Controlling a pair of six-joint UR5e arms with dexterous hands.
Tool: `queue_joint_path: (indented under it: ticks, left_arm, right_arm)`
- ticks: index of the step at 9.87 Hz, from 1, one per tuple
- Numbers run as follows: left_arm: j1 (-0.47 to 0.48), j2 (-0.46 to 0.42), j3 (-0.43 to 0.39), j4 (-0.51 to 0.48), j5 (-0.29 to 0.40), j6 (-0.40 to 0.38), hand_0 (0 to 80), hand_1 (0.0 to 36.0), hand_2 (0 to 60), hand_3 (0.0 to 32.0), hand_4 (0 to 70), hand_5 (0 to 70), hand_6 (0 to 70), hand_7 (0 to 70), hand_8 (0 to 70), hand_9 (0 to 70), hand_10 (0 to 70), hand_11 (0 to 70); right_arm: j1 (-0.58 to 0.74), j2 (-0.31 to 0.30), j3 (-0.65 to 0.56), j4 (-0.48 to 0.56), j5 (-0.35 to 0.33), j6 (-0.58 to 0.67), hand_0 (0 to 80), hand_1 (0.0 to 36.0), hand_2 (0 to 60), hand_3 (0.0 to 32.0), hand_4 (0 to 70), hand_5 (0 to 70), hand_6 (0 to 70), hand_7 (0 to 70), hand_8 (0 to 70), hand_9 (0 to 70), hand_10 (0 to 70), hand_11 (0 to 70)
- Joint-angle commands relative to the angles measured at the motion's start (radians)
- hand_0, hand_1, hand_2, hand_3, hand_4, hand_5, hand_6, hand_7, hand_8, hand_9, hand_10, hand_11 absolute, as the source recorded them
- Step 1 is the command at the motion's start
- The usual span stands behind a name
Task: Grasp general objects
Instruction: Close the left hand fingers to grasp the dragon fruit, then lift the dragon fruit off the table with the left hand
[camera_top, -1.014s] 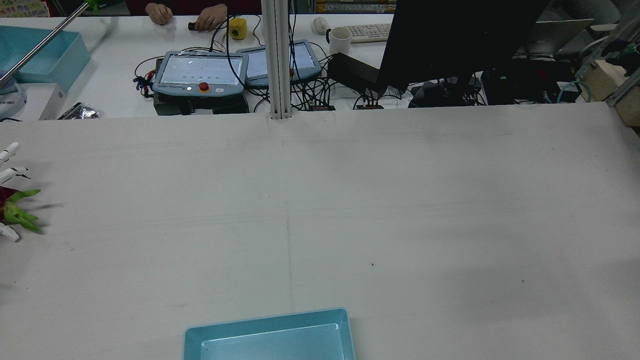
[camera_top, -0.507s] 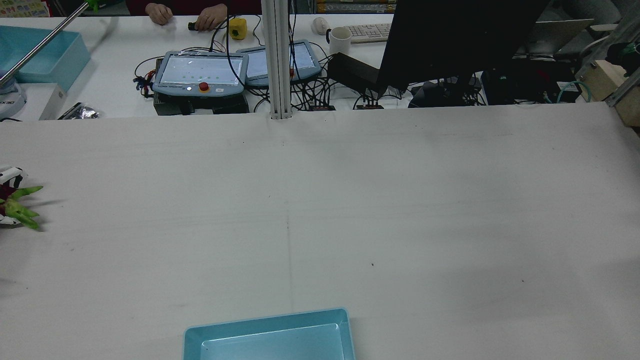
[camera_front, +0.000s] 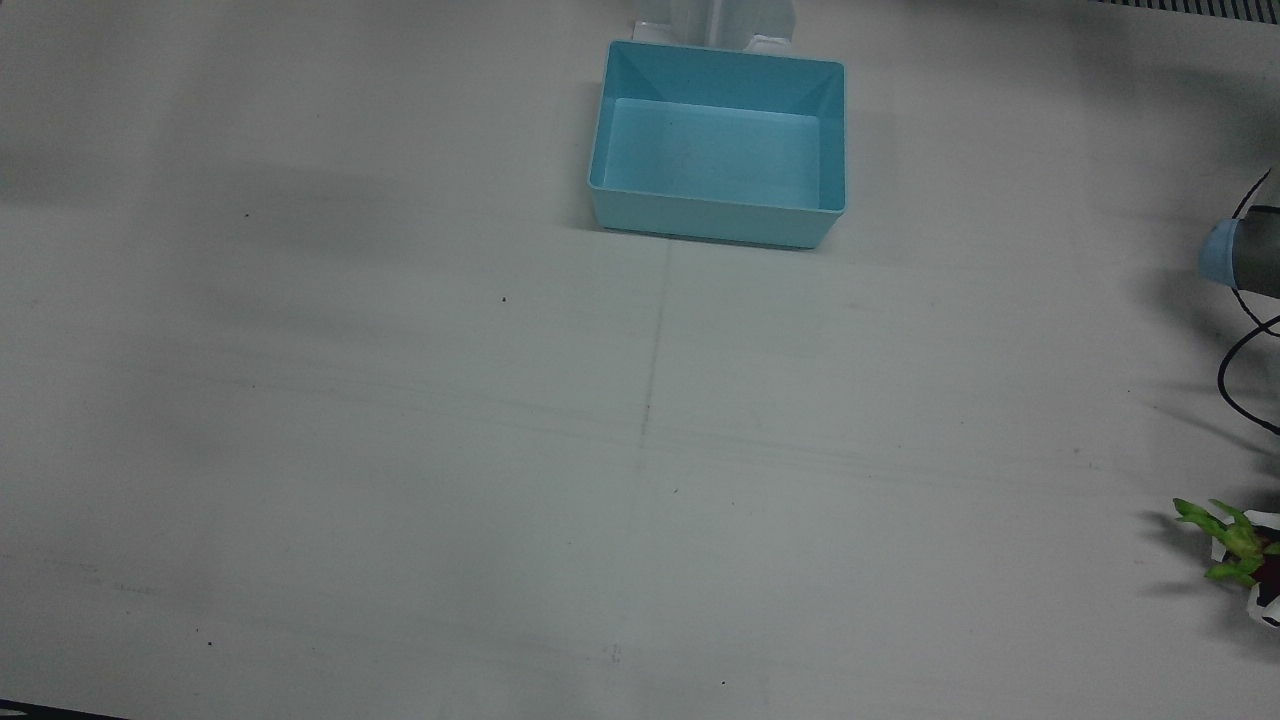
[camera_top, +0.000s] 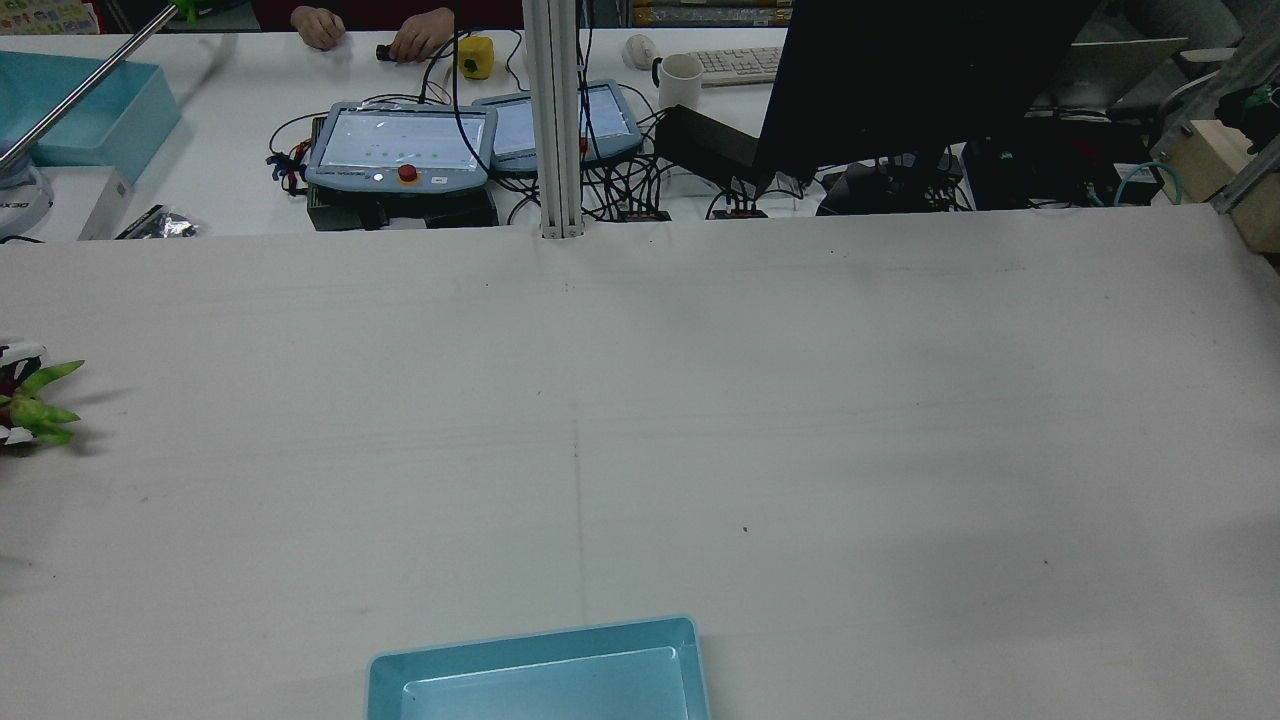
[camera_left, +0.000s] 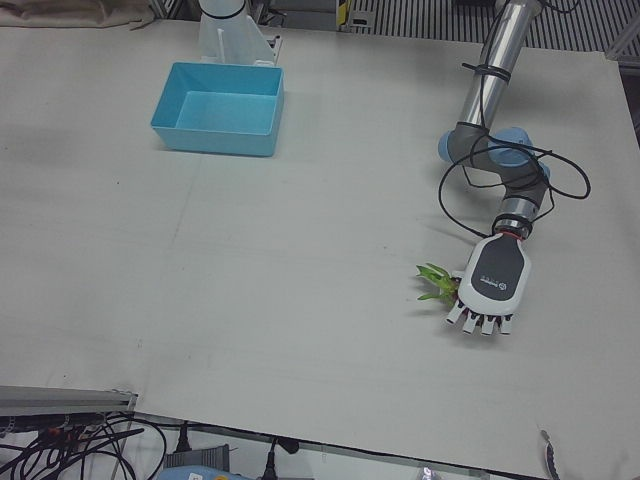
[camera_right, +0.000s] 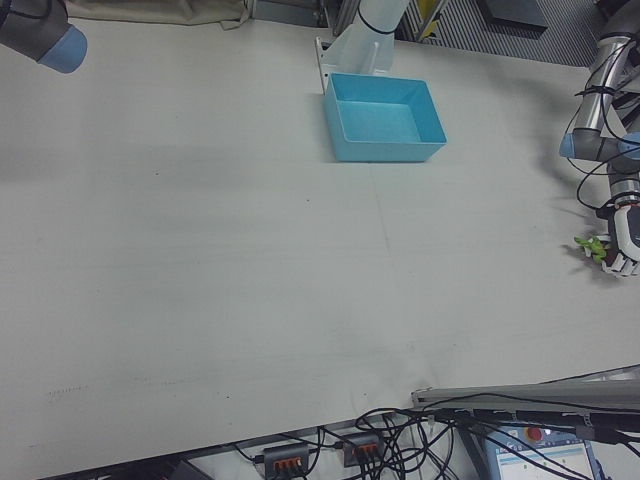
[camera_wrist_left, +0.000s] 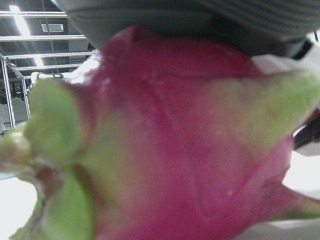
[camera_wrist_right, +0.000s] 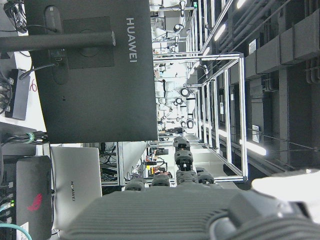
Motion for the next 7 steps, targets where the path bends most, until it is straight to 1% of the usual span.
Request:
queue_joint_path:
  ticks: [1, 3, 4, 5, 6, 7]
  left_arm:
    - [0.000, 0.007, -0.010, -0.014, 0.000, -0.001, 1.0, 3.2, 60.0, 0.0, 70.0, 70.0, 70.0, 70.0, 70.0, 70.0, 70.0, 70.0]
    - [-0.003, 0.036, -0.039, -0.048, 0.000, -0.015, 0.0, 3.4, 60.0, 0.0, 70.0, 70.0, 70.0, 70.0, 70.0, 70.0, 70.0, 70.0]
    - [-0.005, 0.068, -0.068, -0.080, -0.002, -0.016, 0.0, 2.9, 60.0, 0.0, 70.0, 70.0, 70.0, 70.0, 70.0, 70.0, 70.0, 70.0]
    - [-0.005, 0.114, -0.116, -0.106, -0.002, -0.016, 0.0, 4.0, 60.0, 0.0, 70.0, 70.0, 70.0, 70.0, 70.0, 70.0, 70.0, 70.0]
    - [-0.006, 0.154, -0.176, -0.117, -0.003, -0.021, 0.0, 4.3, 60.0, 0.0, 70.0, 70.0, 70.0, 70.0, 70.0, 70.0, 70.0, 70.0]
    - [-0.008, 0.189, -0.228, -0.115, -0.003, -0.048, 0.0, 4.1, 60.0, 0.0, 70.0, 70.0, 70.0, 70.0, 70.0, 70.0, 70.0, 70.0]
  right_arm:
    - [0.000, 0.000, 0.000, -0.002, 0.000, 0.000, 0.0, 0.0, 0.0, 0.0, 0.0, 0.0, 0.0, 0.0, 0.0, 0.0, 0.0, 0.0]
    - [0.000, 0.000, 0.002, 0.000, 0.000, 0.000, 0.0, 0.0, 0.0, 0.0, 0.0, 0.0, 0.0, 0.0, 0.0, 0.0, 0.0, 0.0]
    - [0.000, 0.000, 0.002, 0.000, 0.000, 0.000, 0.0, 0.0, 0.0, 0.0, 0.0, 0.0, 0.0, 0.0, 0.0, 0.0, 0.0, 0.0]
    - [0.000, 0.000, 0.002, 0.000, 0.000, 0.000, 0.0, 0.0, 0.0, 0.0, 0.0, 0.0, 0.0, 0.0, 0.0, 0.0, 0.0, 0.0]
    - [0.000, 0.000, 0.002, 0.000, 0.000, 0.000, 0.0, 0.0, 0.0, 0.0, 0.0, 0.0, 0.0, 0.0, 0.0, 0.0, 0.0, 0.0]
    - [0.000, 0.000, 0.002, -0.002, 0.000, 0.000, 0.0, 0.0, 0.0, 0.0, 0.0, 0.0, 0.0, 0.0, 0.0, 0.0, 0.0, 0.0]
